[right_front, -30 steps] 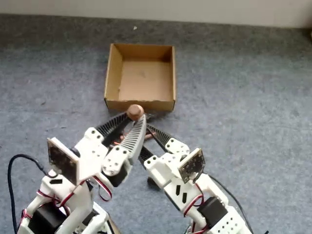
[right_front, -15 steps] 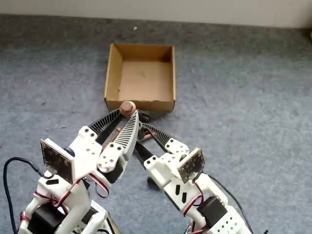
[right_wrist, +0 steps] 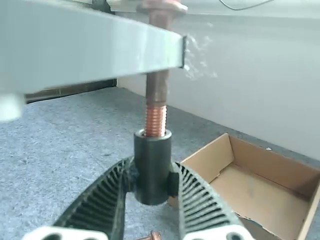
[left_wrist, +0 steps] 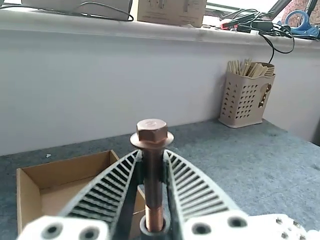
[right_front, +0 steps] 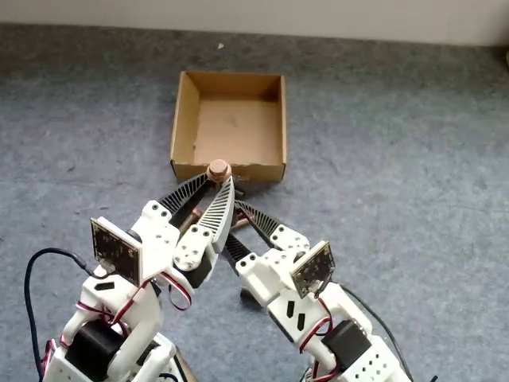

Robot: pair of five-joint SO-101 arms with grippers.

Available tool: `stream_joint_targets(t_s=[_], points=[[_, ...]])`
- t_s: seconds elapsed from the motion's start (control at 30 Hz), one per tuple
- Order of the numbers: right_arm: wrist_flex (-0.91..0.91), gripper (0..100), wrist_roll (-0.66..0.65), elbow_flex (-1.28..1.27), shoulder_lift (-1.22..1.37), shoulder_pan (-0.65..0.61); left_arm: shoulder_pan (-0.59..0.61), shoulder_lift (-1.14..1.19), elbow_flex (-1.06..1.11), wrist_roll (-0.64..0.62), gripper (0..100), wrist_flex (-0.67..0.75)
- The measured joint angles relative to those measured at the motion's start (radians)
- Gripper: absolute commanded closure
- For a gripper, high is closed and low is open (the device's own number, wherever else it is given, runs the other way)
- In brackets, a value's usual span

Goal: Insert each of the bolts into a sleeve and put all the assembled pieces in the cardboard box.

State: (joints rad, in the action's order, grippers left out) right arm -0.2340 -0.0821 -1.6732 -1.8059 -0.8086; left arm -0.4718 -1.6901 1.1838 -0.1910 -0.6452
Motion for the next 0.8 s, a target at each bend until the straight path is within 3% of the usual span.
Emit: stream_joint_targets(t_s=[0.17,0.33,0.57,0.8], points=[[0.000,99.4,0.000,0.000,0.000,-0.002,0.000,0.000,0.000,0.000,97,-0.038],[0.000,99.4,0.000,0.000,0.002,-0.002,-0.002,-0.012,0.014,0.031,82,-0.066],[0.000,99.4,0.000,0.000,0.000,-0.005,0.002,0.002,0.017,0.040,84,-0.157],[-0.034,99.5,0.060,0.000,0.000,0.009,0.192,-0.012,-0.089,0.041,84,-0.167]])
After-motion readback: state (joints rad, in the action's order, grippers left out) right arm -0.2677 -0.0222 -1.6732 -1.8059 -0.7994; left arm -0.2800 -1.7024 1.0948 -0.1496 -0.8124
